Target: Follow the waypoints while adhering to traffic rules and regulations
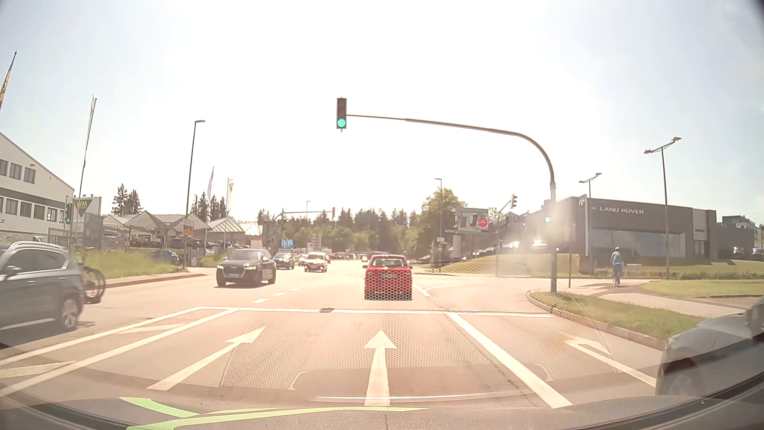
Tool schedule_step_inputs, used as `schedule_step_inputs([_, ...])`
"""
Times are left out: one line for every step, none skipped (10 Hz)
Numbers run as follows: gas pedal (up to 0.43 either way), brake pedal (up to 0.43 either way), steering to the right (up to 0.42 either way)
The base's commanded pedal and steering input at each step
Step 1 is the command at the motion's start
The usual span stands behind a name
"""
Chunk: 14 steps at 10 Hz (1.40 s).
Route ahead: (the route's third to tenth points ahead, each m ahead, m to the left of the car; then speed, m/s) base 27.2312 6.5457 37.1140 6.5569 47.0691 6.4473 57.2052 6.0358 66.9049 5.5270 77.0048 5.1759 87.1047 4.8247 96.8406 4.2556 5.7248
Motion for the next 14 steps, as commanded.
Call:
schedule_step_inputs([0.26,0.0,-0.003])
schedule_step_inputs([0.26,0.0,-0.003])
schedule_step_inputs([0.26,0.0,-0.003])
schedule_step_inputs([0.268,0.0,-0.003])
schedule_step_inputs([0.268,0.0,-0.003])
schedule_step_inputs([0.268,0.0,-0.003])
schedule_step_inputs([0.268,0.0,-0.003])
schedule_step_inputs([0.268,0.0,-0.003])
schedule_step_inputs([0.268,0.0,-0.003])
schedule_step_inputs([0.268,0.0,-0.003])
schedule_step_inputs([0.268,0.0,-0.003])
schedule_step_inputs([0.268,0.0,-0.003])
schedule_step_inputs([0.268,0.0,-0.004])
schedule_step_inputs([0.268,0.0,-0.003])
